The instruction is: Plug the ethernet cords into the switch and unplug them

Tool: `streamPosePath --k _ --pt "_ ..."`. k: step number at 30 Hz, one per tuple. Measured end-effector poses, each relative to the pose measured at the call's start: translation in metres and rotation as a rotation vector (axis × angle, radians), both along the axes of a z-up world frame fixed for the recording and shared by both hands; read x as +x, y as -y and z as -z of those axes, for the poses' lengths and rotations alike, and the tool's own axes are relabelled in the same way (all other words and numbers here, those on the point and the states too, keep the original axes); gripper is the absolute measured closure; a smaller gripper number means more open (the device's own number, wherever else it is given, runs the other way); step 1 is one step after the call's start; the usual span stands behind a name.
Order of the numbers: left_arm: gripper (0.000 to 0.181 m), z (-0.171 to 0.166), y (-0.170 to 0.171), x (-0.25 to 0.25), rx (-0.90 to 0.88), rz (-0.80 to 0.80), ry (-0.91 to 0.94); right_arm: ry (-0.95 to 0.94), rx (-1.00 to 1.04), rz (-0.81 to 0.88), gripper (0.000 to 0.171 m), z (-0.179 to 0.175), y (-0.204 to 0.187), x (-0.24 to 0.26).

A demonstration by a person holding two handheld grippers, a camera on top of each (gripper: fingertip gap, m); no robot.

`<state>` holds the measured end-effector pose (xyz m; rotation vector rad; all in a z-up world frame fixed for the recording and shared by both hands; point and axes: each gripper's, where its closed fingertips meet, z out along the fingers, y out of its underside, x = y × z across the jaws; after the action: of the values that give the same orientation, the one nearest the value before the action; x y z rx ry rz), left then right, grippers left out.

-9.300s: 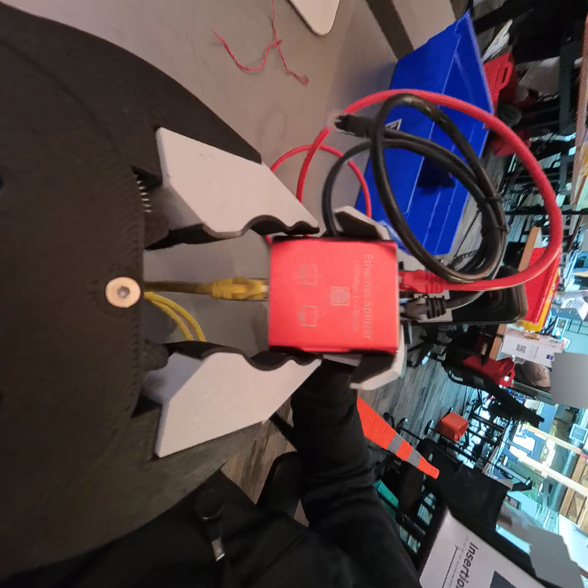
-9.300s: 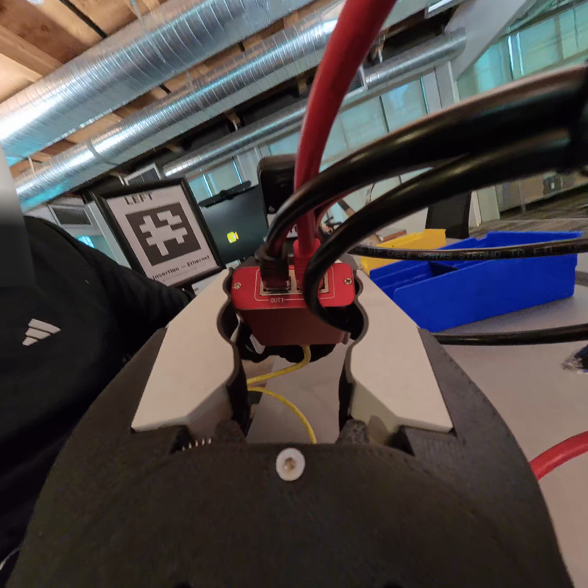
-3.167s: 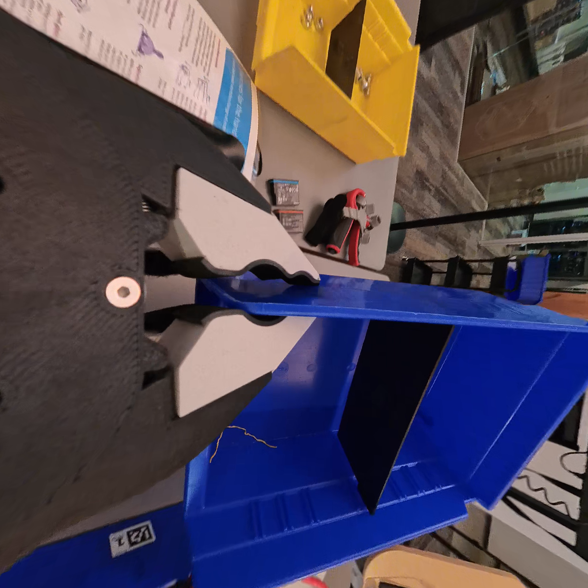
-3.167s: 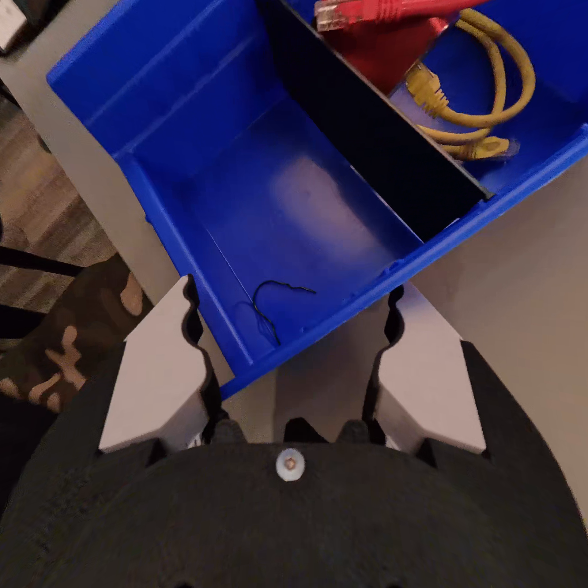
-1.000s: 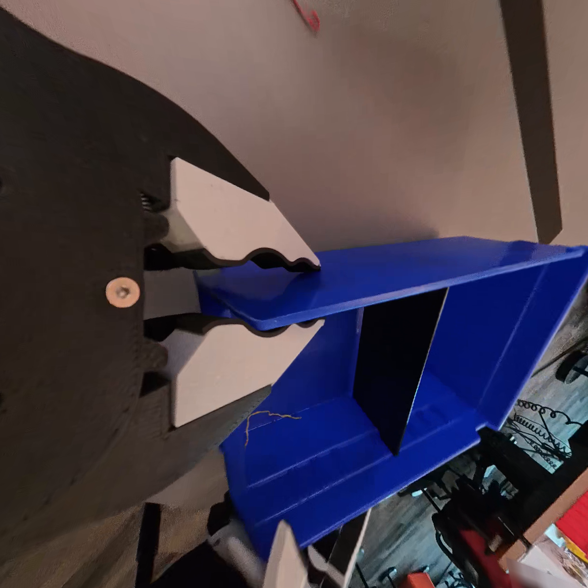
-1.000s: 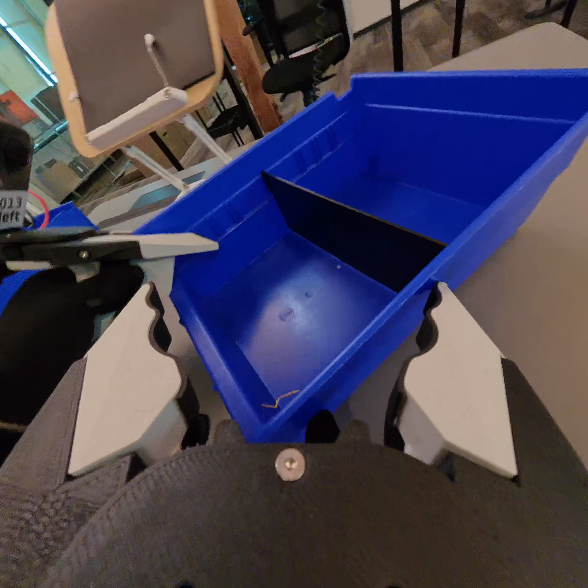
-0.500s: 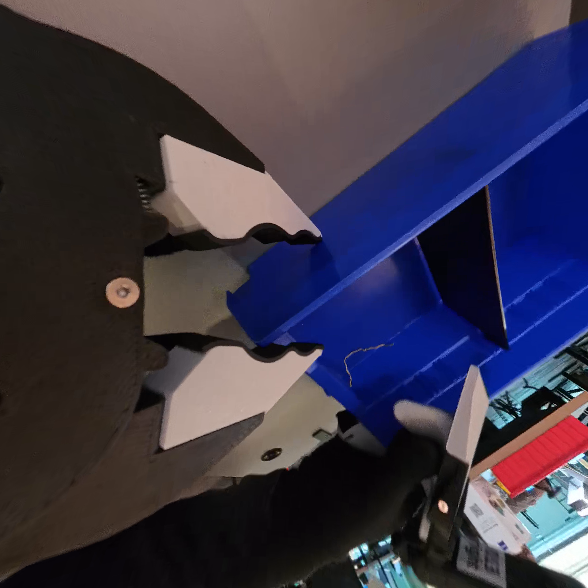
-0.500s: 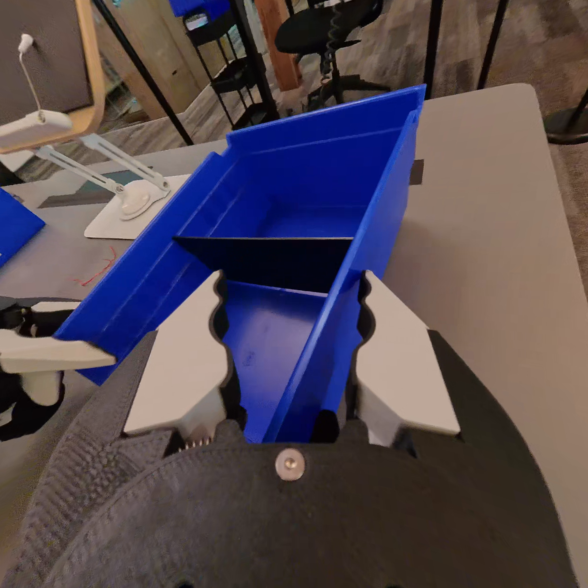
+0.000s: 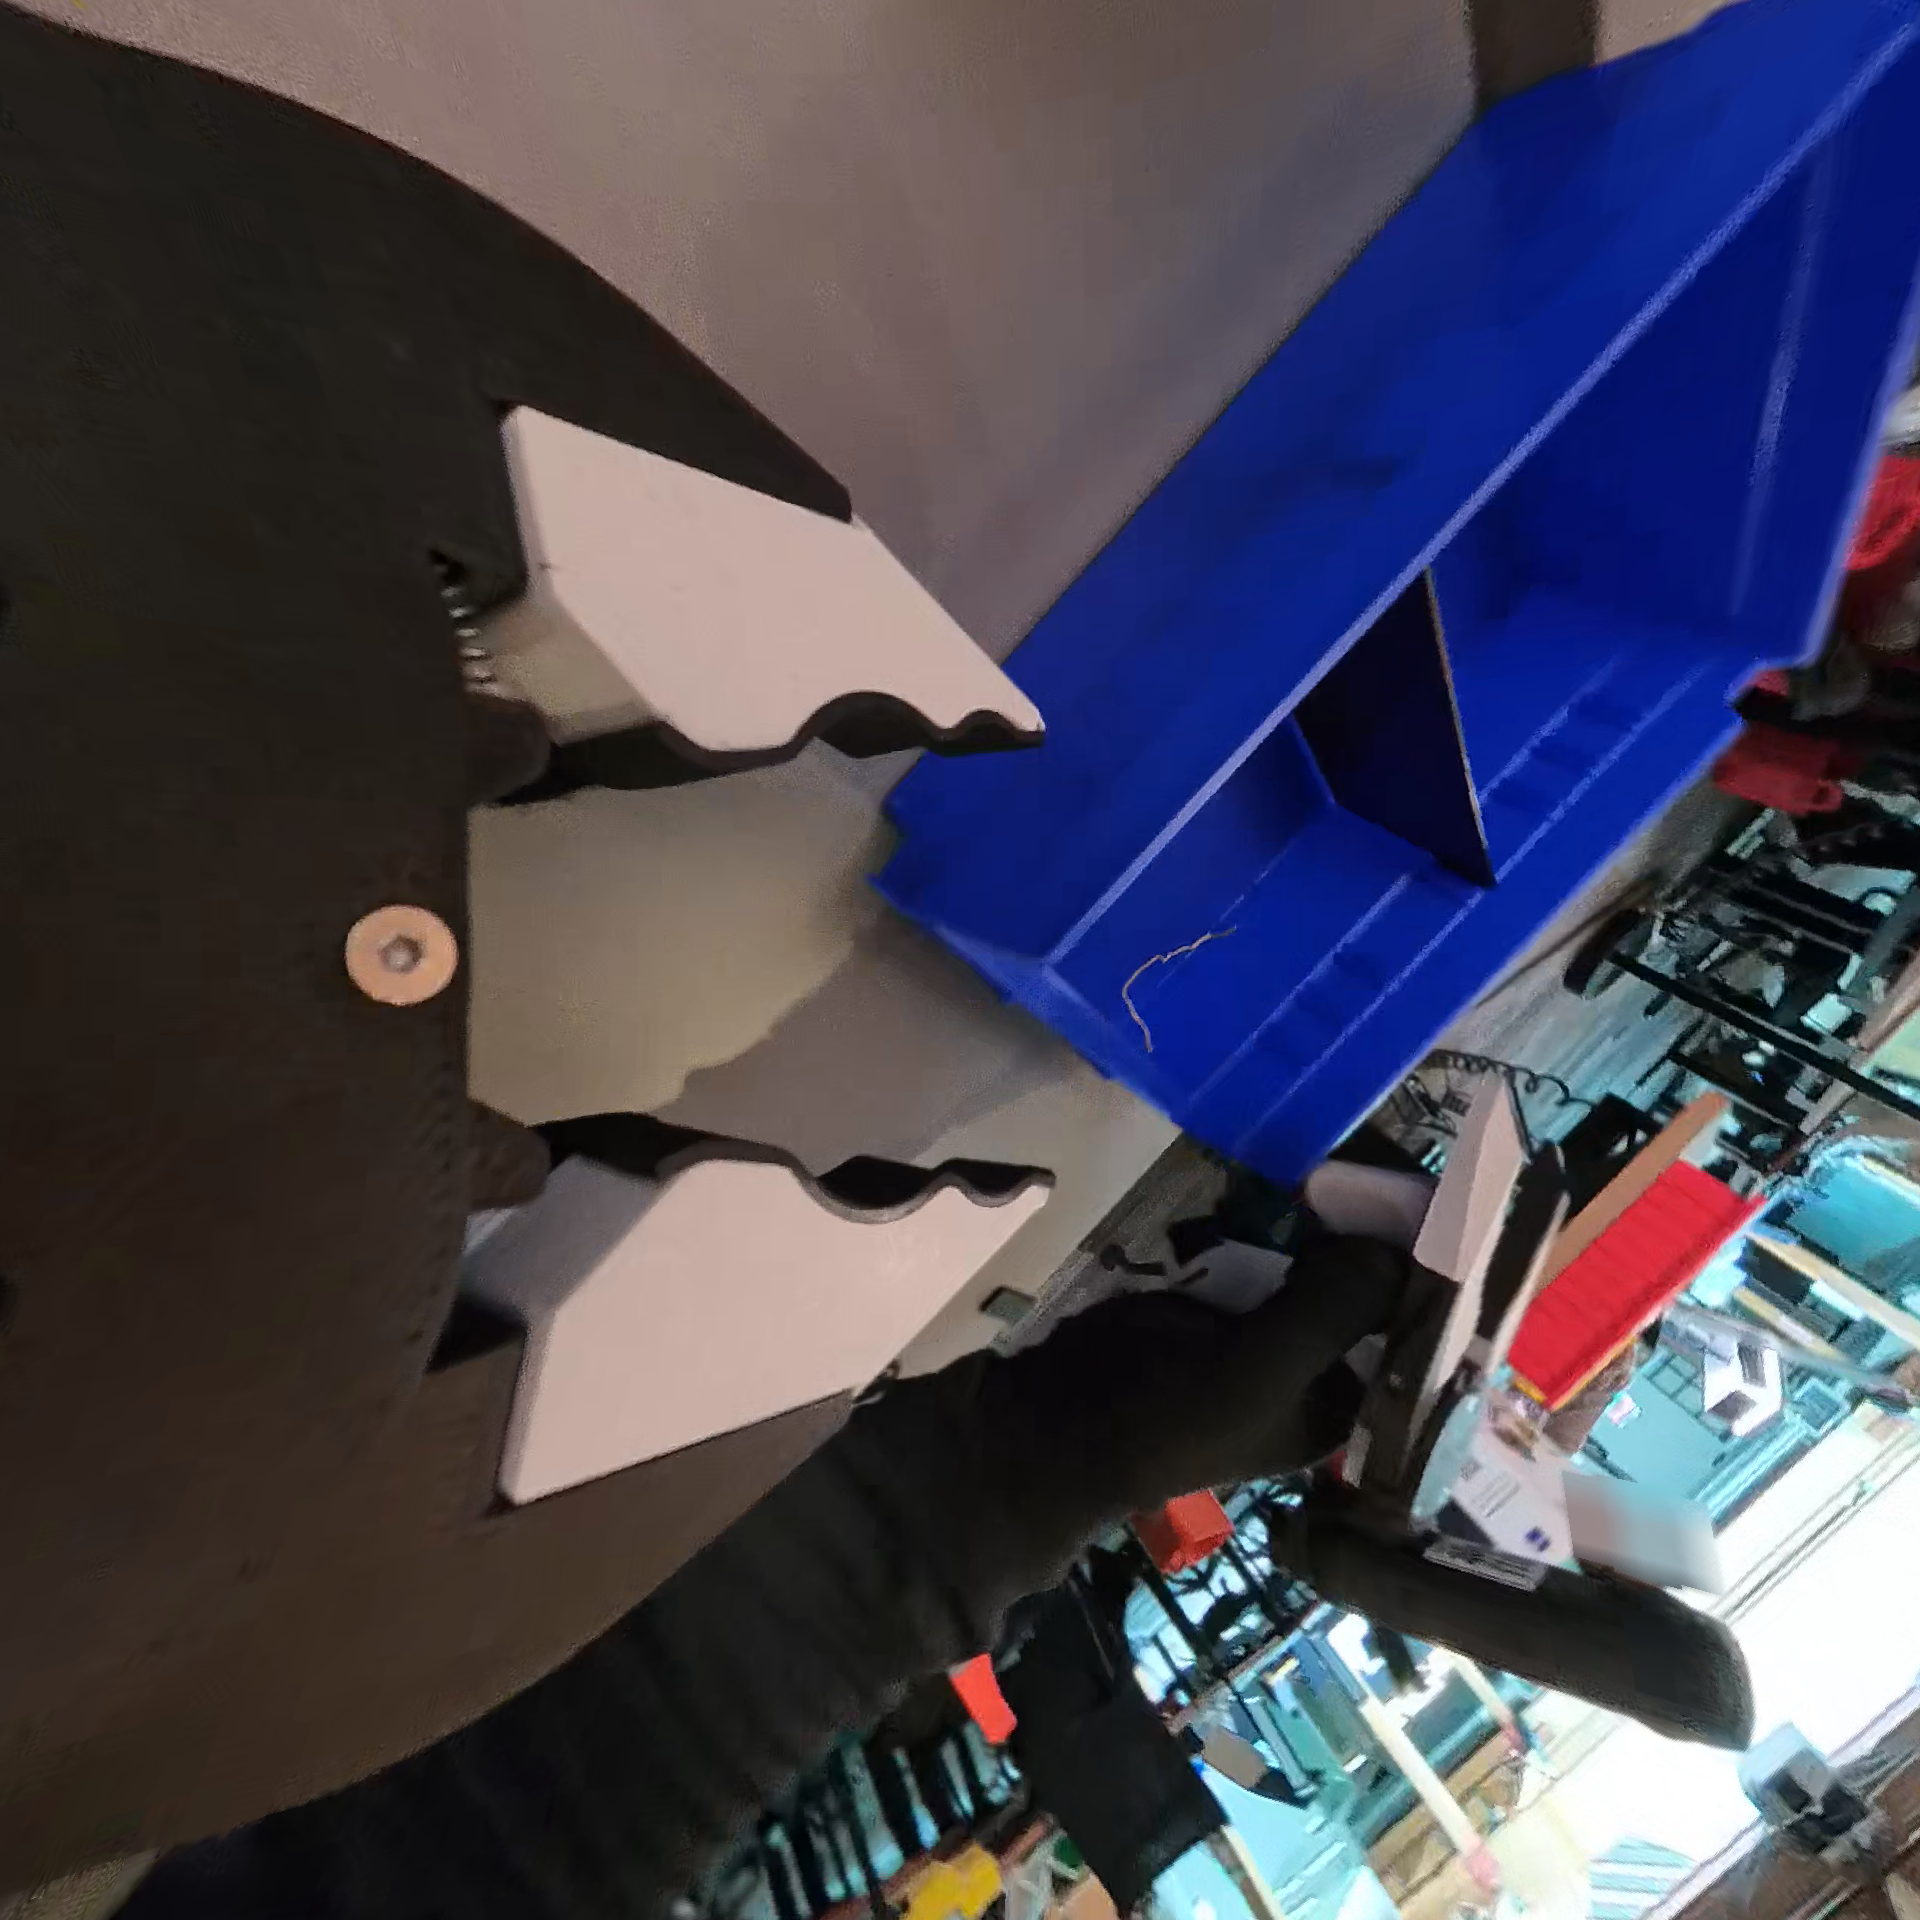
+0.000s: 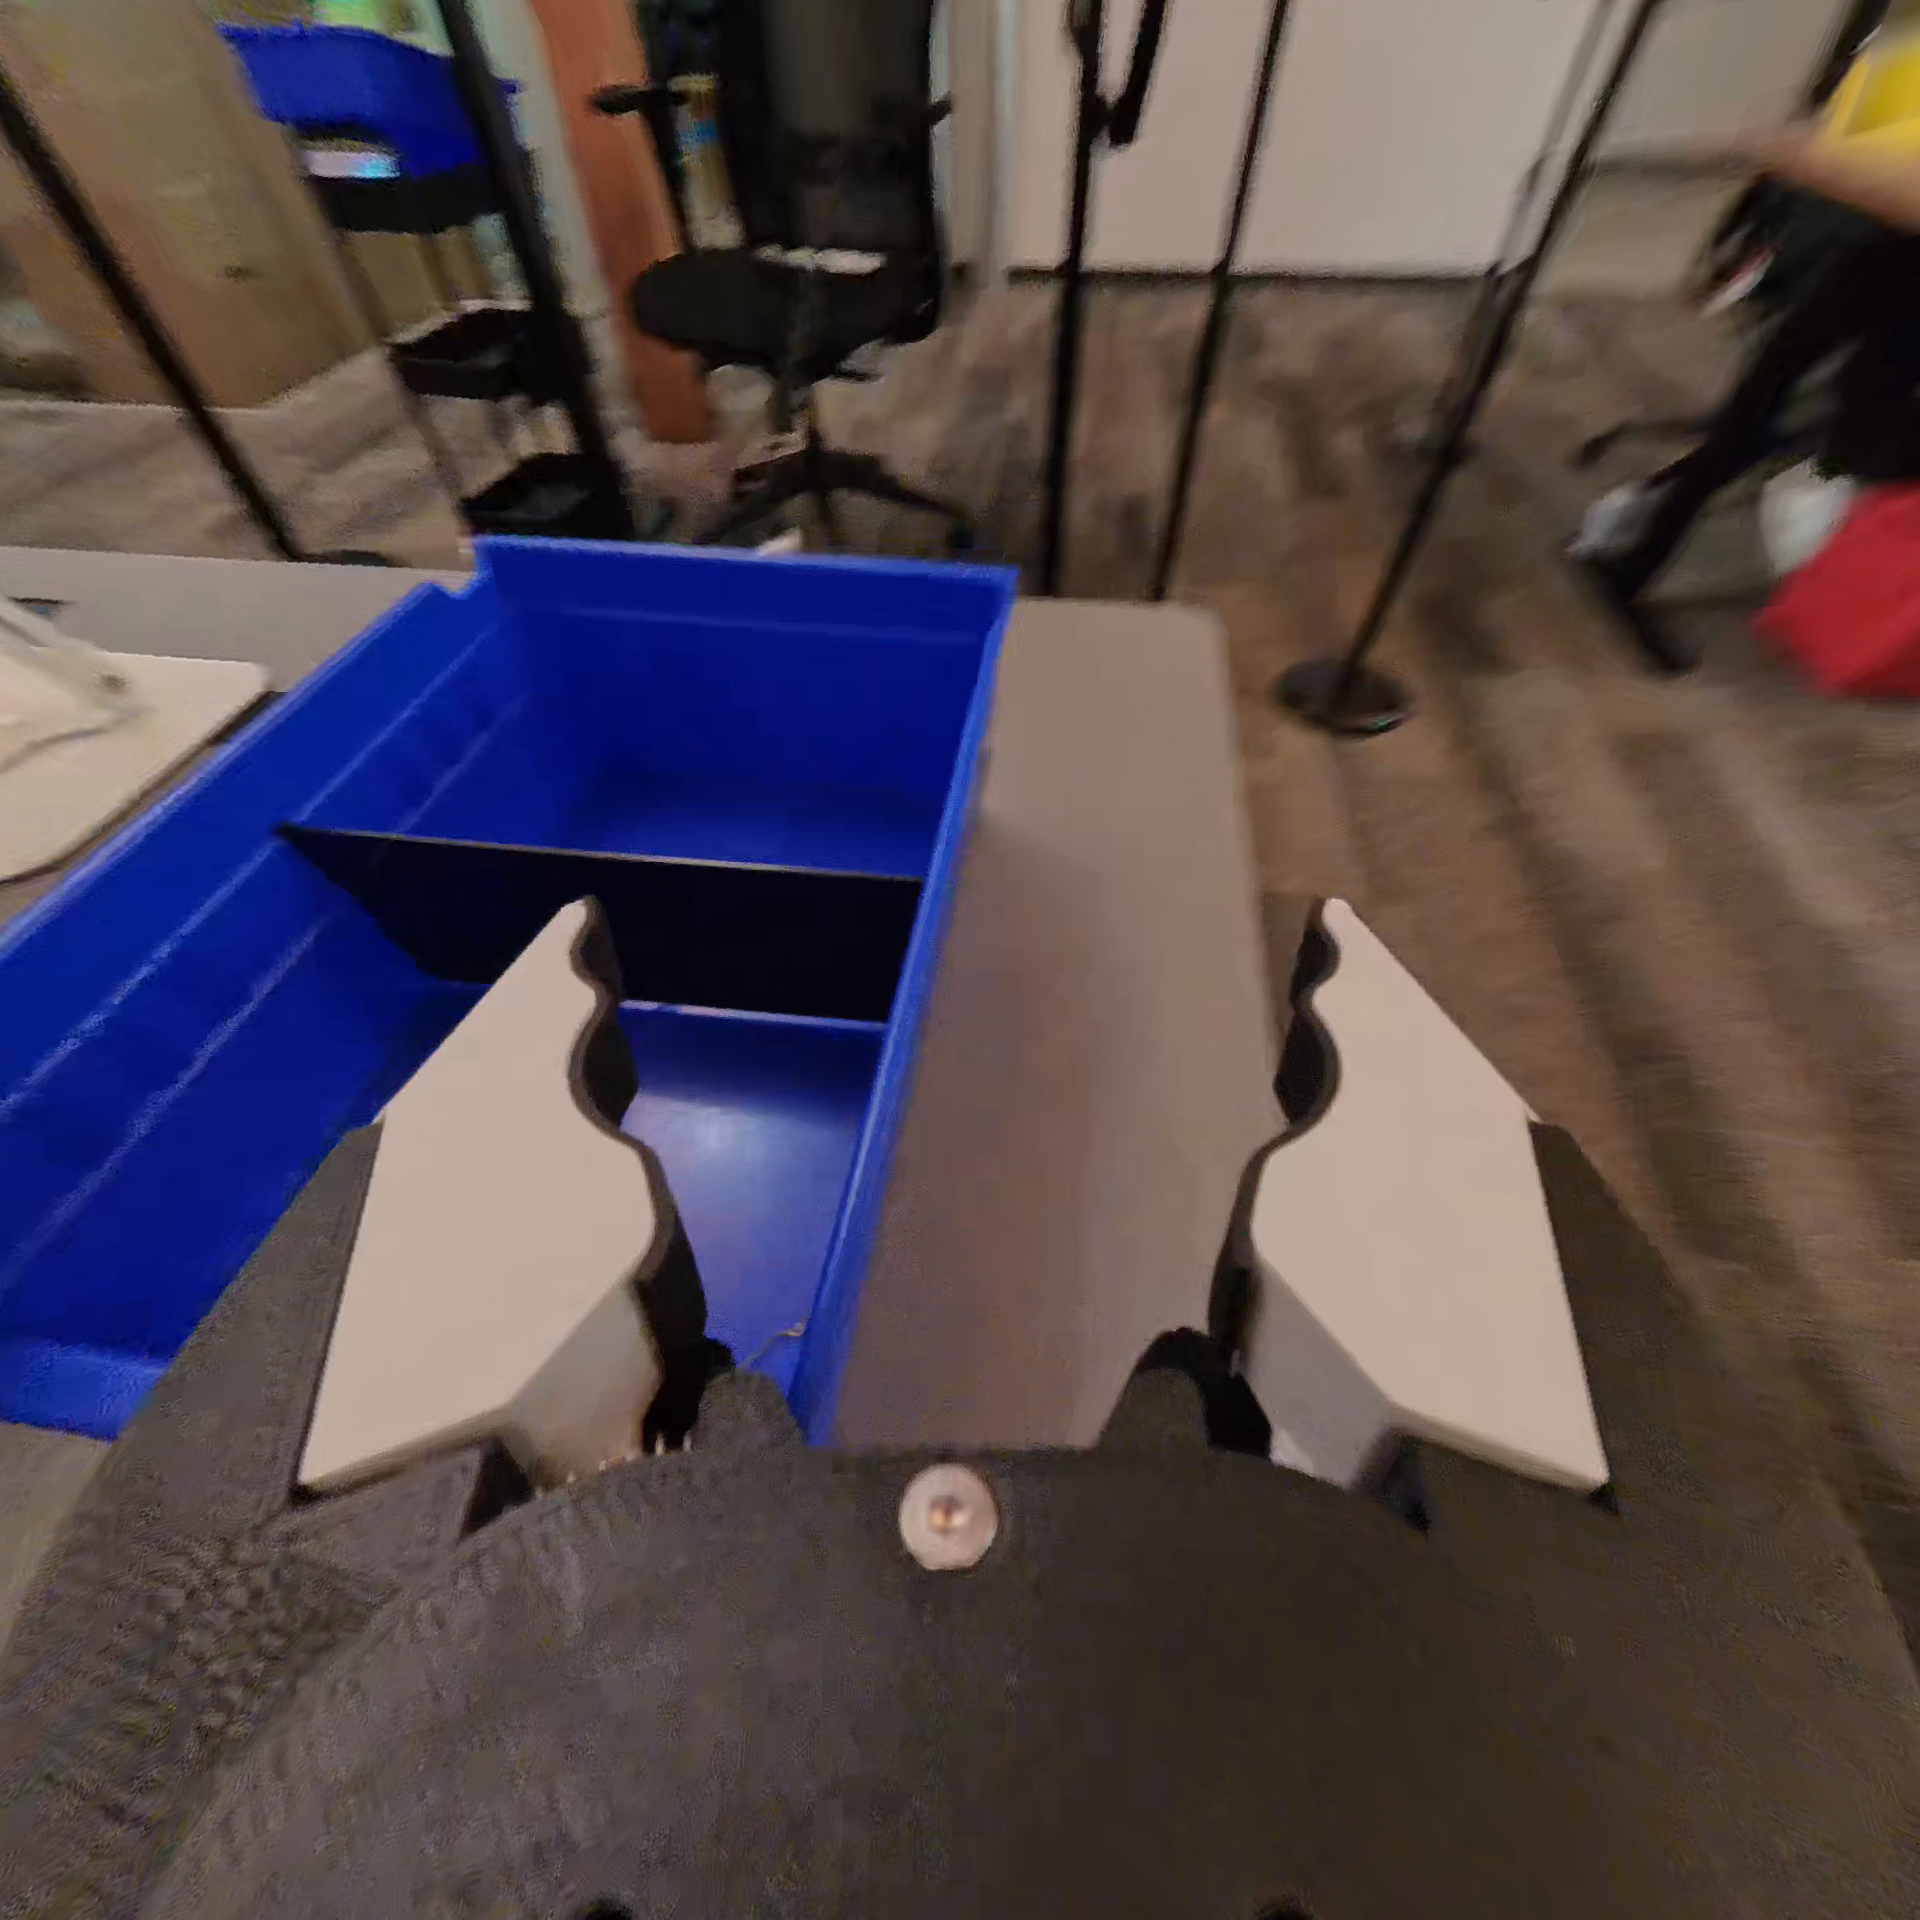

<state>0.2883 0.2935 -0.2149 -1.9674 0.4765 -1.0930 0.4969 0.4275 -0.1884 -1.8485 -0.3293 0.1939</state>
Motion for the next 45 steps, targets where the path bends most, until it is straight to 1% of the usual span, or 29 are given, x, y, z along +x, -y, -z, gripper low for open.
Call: streamPosePath --k 2,5,8,10,12,14,15,18,19,20,22,24,25,26,27,29,31,33,36,40,43,45 --pt "0.109 -0.014 0.025 -0.023 0.083 0.02 -0.03 0.113 0.07 0.025 0.045 -0.027 0.023 -0.003" --pt "0.111 -0.024 0.062 -0.067 0.18 0.031 -0.124 0.2 0.125 0.006 0.054 -0.058 0.063 -0.034" --pt "0.115 -0.024 0.088 -0.126 0.253 0.002 -0.26 0.137 0.16 -0.164 0.063 -0.079 0.107 -0.103" --pt "0.116 -0.024 0.099 -0.171 0.296 -0.027 -0.357 0.147 0.141 -0.277 0.068 -0.078 0.136 -0.153" --pt "0.119 -0.027 0.105 -0.223 0.327 -0.066 -0.473 0.168 0.115 -0.384 0.068 -0.073 0.165 -0.201" --pt "0.123 -0.033 0.106 -0.287 0.385 -0.129 -0.649 0.143 0.104 -0.491 0.069 -0.072 0.196 -0.249" --pt "0.128 -0.038 0.108 -0.318 0.404 -0.147 -0.729 0.125 0.085 -0.54 0.069 -0.07 0.211 -0.271" --pt "0.134 -0.054 0.113 -0.409 0.388 -0.167 -0.894 0.002 0.002 -0.7 0.072 -0.063 0.26 -0.335" --pt "0.132 -0.059 0.114 -0.438 0.365 -0.16 -0.941 -0.041 -0.032 -0.751 0.072 -0.059 0.276 -0.353" --pt "0.129 -0.065 0.111 -0.472 0.344 -0.195 -1.011 -0.077 -0.058 -0.797 0.073 -0.055 0.291 -0.369" --pt "0.129 -0.072 0.104 -0.534 0.305 -0.209 -1.139 -0.12 -0.116 -0.853 0.074 -0.047 0.314 -0.391" --pt "0.123 -0.069 0.095 -0.59 0.214 -0.211 -1.243 -0.172 -0.161 -0.89 0.075 -0.043 0.333 -0.409" --pt "0.124 -0.063 0.092 -0.612 0.168 -0.184 -1.281 -0.197 -0.181 -0.912 0.075 -0.041 0.343 -0.417" --pt "0.119 -0.055 0.089 -0.631 0.109 -0.155 -1.309 -0.209 -0.199 -0.931 0.075 -0.037 0.353 -0.425" --pt "0.111 -0.046 0.086 -0.647 0.051 -0.138 -1.332 -0.21 -0.213 -0.942 0.075 -0.031 0.361 -0.432" --pt "0.108 -0.027 0.079 -0.669 -0.045 -0.083 -1.356 -0.228 -0.221 -0.957 0.077 -0.02 0.372 -0.444" --pt "0.1 -0.01 0.067 -0.697 -0.131 -0.077 -1.407 -0.281 -0.248 -0.975 0.079 -0.007 0.381 -0.455" --pt "0.092 0.01 0.059 -0.716 -0.229 -0.064 -1.391 -0.303 -0.297 -1.004 0.079 0.006 0.386 -0.463" --pt "0.09 0.028 0.045 -0.733 -0.294 -0.066 -1.358 -0.296 -0.304 -1.028 0.082 0.015 0.386 -0.466" --pt "0.096 0.043 0.036 -0.74 -0.372 -0.029 -1.333 -0.312 -0.328 -1.036 0.085 0.025 0.384 -0.469" --pt "0.097 0.059 0.041 -0.739 -0.5 0.028 -1.253 -0.313 -0.35 -1.052 0.085 0.031 0.386 -0.47" --pt "0.11 0.065 0.044 -0.739 -0.571 0.056 -1.203 -0.311 -0.353 -1.054 0.086 0.033 0.385 -0.468"
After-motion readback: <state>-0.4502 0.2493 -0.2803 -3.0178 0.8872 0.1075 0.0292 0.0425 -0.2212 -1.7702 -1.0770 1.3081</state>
